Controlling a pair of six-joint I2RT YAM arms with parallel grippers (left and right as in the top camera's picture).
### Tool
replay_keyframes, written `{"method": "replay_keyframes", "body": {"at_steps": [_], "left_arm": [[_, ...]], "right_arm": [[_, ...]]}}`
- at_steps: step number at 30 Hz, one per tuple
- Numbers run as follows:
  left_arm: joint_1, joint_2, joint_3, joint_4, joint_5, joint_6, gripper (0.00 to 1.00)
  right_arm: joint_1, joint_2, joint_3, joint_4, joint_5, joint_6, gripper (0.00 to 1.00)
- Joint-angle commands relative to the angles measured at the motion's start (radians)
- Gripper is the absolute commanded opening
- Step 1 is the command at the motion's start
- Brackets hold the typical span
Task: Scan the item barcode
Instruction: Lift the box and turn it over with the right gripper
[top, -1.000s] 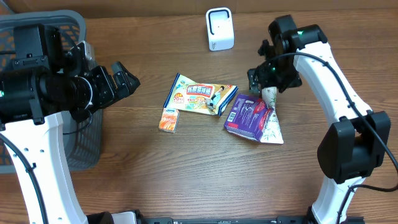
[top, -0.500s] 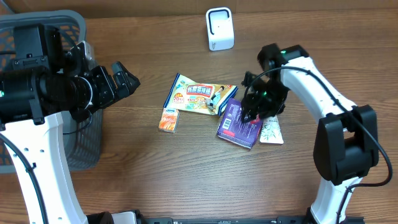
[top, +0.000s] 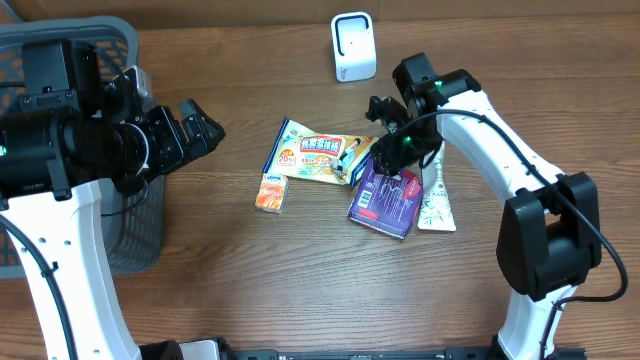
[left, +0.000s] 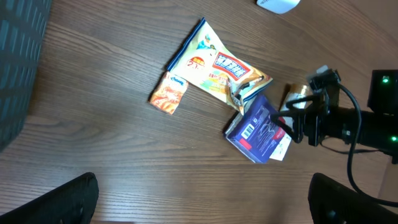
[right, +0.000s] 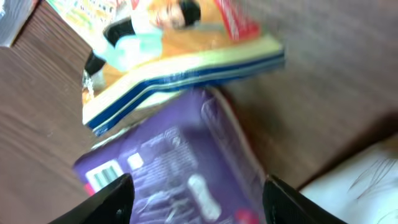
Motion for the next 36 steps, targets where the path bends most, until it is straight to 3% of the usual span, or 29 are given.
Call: {"method": "replay_keyframes", "body": {"at_steps": [1,5,13,17,23,36], "left_arm": [[0.003,-0.001,-0.003,0.0,0.014,0.012,1.0],[0.003,-0.001,-0.003,0.0,0.014,0.012,1.0],[0.003,-0.001,-0.003,0.0,0.014,0.012,1.0],[0.003,-0.001,-0.003,0.0,0.014,0.012,1.0],[0.003,-0.001,-0.003,0.0,0.014,0.012,1.0],[0.003,-0.001,-0.003,0.0,0.014,0.012,1.0]], "right_arm": [[-0.002,0.003,-0.062,0.007,-0.005,-0.09,0.67],[-0.002,0.003,-0.15,0.007,-0.014,-0.079,0.67],[-0.002,0.003,-0.119,-0.143,-0.171,0.121,0.67],[-0.002,0.003,-0.056,-0.244,-0.207,0.224,0.77],[-0.002,0.003,-0.06,-0.118,-0.002,0.22,0.74],[-0.002,0.003,-0.27,-0.064,-0.134,0.148,0.73]]}}
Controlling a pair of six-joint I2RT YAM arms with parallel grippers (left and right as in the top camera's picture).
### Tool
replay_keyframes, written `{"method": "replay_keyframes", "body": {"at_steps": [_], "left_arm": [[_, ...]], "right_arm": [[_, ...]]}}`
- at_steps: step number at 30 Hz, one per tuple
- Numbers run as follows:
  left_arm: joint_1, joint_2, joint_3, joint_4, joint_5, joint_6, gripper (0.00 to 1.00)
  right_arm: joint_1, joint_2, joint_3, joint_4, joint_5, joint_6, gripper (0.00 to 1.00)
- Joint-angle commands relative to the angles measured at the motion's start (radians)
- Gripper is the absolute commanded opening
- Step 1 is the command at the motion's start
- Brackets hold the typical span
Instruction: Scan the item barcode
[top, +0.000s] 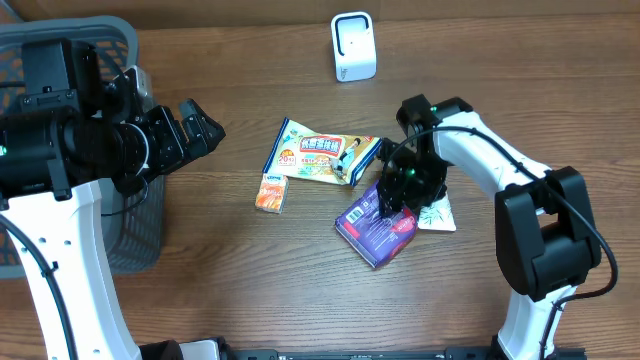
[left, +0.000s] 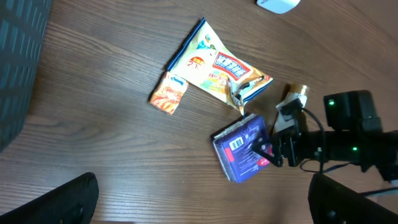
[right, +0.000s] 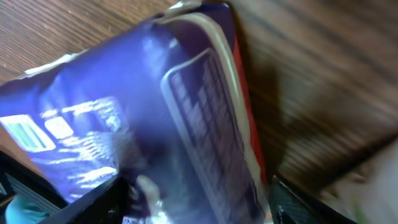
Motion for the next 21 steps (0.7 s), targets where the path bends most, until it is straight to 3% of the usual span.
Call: {"method": "replay_keyframes", "body": {"at_steps": [1,3,4,5,6,10,17,21], "left_arm": [[0.003,-0.001,-0.003,0.0,0.014,0.012,1.0],[0.003,-0.001,-0.003,0.0,0.014,0.012,1.0],[0.003,-0.001,-0.003,0.0,0.014,0.012,1.0],[0.003,-0.001,-0.003,0.0,0.014,0.012,1.0],[0.003,-0.001,-0.003,0.0,0.014,0.012,1.0],[0.003,-0.001,-0.003,0.0,0.014,0.012,1.0],[0.003,-0.001,-0.003,0.0,0.014,0.012,1.0],[0.003,-0.001,-0.003,0.0,0.014,0.012,1.0]], "right_arm": [[-0.002,0.003,-0.059,0.039,-0.043,-0.018,0.7],[-0.002,0.003,-0.07,0.059,-0.043,0.009,0.54],[-0.004,0.003,-0.069,0.074,-0.043,0.038,0.28],[-0.004,0.003,-0.068,0.085,-0.043,0.06,0.09],[-0.004,0.003,-0.066,0.092,-0.044,0.078,0.04],[-0.005,0.003,-0.031,0.092,-0.066,0.114,0.04],[-0.081,0.002,0.175,0.05,-0.396,0.118,0.04],[-0.135,0.002,0.24,0.046,-0.439,0.185,0.04]]}}
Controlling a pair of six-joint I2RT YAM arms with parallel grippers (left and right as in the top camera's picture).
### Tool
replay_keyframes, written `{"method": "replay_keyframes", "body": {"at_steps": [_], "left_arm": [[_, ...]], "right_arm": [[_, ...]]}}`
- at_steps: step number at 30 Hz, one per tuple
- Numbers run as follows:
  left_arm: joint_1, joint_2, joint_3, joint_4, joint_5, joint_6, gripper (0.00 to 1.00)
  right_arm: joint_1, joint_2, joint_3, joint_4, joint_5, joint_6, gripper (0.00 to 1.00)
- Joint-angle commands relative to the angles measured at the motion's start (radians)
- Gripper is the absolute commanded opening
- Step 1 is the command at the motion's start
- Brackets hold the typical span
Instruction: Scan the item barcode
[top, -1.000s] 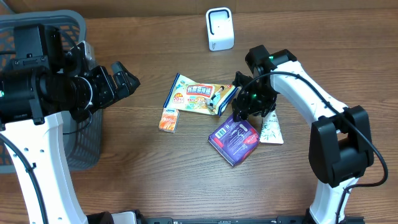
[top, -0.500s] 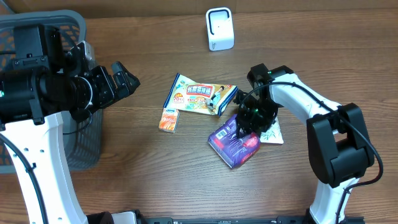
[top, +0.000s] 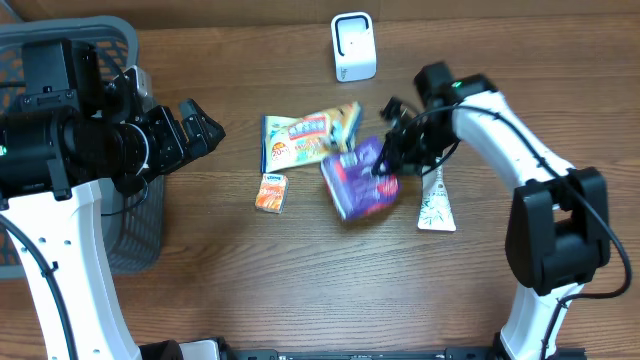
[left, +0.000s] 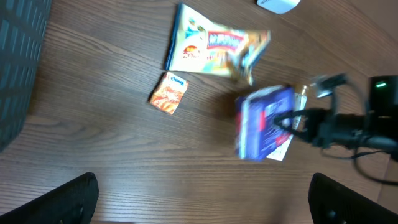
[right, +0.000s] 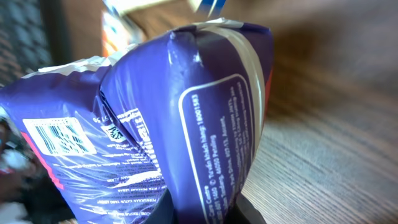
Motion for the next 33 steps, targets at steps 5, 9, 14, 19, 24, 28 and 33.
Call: {"method": "replay_keyframes", "body": {"at_steps": [5,9,14,19,24,28,33], "left_arm": [[0.003,-0.001,-0.003,0.0,0.014,0.012,1.0],[0.003,-0.001,-0.003,0.0,0.014,0.012,1.0],[0.003,-0.001,-0.003,0.0,0.014,0.012,1.0],[0.003,-0.001,-0.003,0.0,0.014,0.012,1.0],[0.003,-0.001,-0.003,0.0,0.014,0.012,1.0],[0.003,-0.001,-0.003,0.0,0.014,0.012,1.0],[0.003,-0.001,-0.003,0.0,0.014,0.012,1.0]], "right_arm": [[-0.1,-0.004,0.1,0.062,0.061,0.267,0.04],[-0.097,-0.004,0.1,0.058,0.352,0.388,0.04],[-0.051,-0.003,0.075,0.027,0.389,0.372,0.04],[0.045,-0.003,-0.018,0.106,0.389,0.374,0.11],[0.075,-0.003,-0.045,0.145,0.388,0.375,0.81],[0.053,-0.003,-0.045,0.129,0.389,0.228,1.0],[-0.006,-0.003,-0.063,0.125,0.386,0.116,1.0]]}}
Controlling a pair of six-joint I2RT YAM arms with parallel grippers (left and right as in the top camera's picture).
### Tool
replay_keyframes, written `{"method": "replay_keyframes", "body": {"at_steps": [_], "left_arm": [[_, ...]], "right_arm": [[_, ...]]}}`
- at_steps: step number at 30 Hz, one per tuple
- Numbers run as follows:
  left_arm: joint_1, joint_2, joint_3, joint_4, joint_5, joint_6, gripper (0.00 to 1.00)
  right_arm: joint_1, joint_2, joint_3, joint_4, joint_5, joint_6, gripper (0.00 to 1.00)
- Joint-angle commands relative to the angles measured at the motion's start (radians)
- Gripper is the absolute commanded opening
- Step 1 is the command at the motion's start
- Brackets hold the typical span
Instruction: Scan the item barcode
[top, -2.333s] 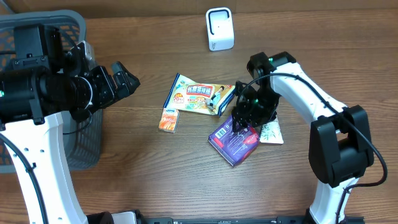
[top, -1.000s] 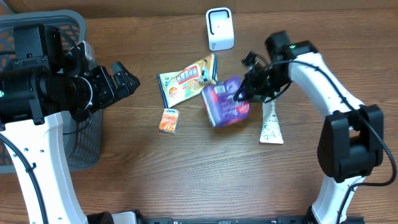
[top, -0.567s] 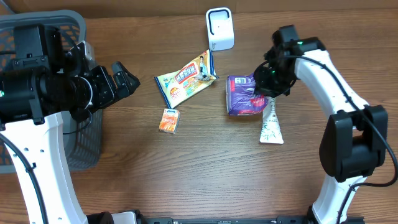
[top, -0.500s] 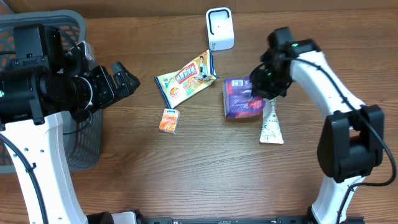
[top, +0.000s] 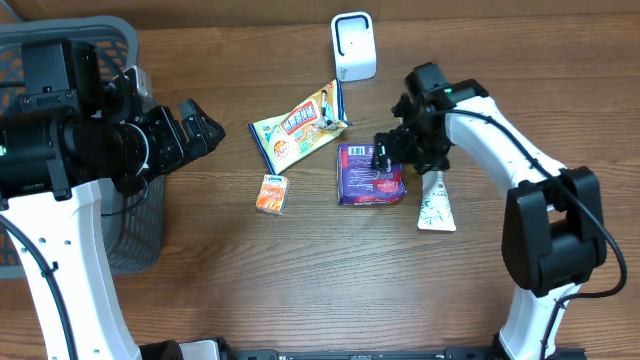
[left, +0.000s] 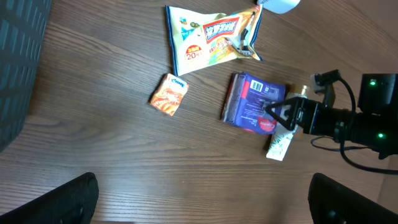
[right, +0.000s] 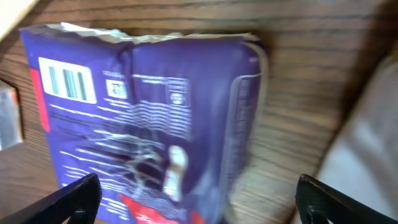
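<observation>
A purple packet (top: 370, 172) lies flat on the table, its white barcode (right: 68, 81) facing up at one corner. My right gripper (top: 392, 152) hovers just over the packet's right edge; in the right wrist view its fingers stand wide apart at the lower corners, open (right: 202, 199), with the packet (right: 149, 124) under them. The white scanner (top: 353, 46) stands at the back of the table. Far to the left, my left gripper (top: 198, 130) is open (left: 208, 199) and holds nothing. The left wrist view shows the packet (left: 252, 106) from high up.
A yellow snack bag (top: 298, 122) lies between the packet and the scanner. A small orange sachet (top: 271, 193) sits front left of the packet. A white tube (top: 435, 200) lies right of it. A grey mesh basket (top: 120, 210) stands at the table's left edge.
The right gripper held the purple packet tilted up off the table; now the packet lies flat with the barcode up and the gripper is open over it. The yellow bag sits turned and farther back.
First the purple packet lay partly under the yellow bag with the open right gripper at it. Then it was nearer the front, at the gripper. Then the gripper held it up, shut on it. Now it lies flat, released. The left arm stayed put.
</observation>
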Motion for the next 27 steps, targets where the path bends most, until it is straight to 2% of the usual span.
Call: {"method": "replay_keyframes", "body": {"at_steps": [1,4,10,17,18,19,22,27], "left_arm": [[0.003,-0.001,-0.003,0.0,0.014,0.012,1.0],[0.003,-0.001,-0.003,0.0,0.014,0.012,1.0],[0.003,-0.001,-0.003,0.0,0.014,0.012,1.0],[0.003,-0.001,-0.003,0.0,0.014,0.012,1.0],[0.003,-0.001,-0.003,0.0,0.014,0.012,1.0],[0.003,-0.001,-0.003,0.0,0.014,0.012,1.0],[0.003,-0.001,-0.003,0.0,0.014,0.012,1.0],[0.003,-0.001,-0.003,0.0,0.014,0.012,1.0]], "right_arm": [[-0.051,-0.004,-0.044,0.018,-0.015,-0.077,0.94],[-0.074,-0.004,-0.109,0.068,-0.145,-0.101,0.88],[-0.074,-0.004,-0.192,0.173,-0.245,-0.102,0.85],[-0.076,-0.003,-0.209,0.197,-0.245,-0.076,0.44],[-0.076,-0.003,-0.209,0.198,-0.246,-0.067,0.36],[-0.076,-0.003,-0.203,0.197,-0.249,-0.058,0.24],[-0.08,-0.004,-0.177,0.184,-0.249,-0.049,0.04],[-0.079,-0.004,-0.06,0.081,-0.249,-0.051,0.04]]}}
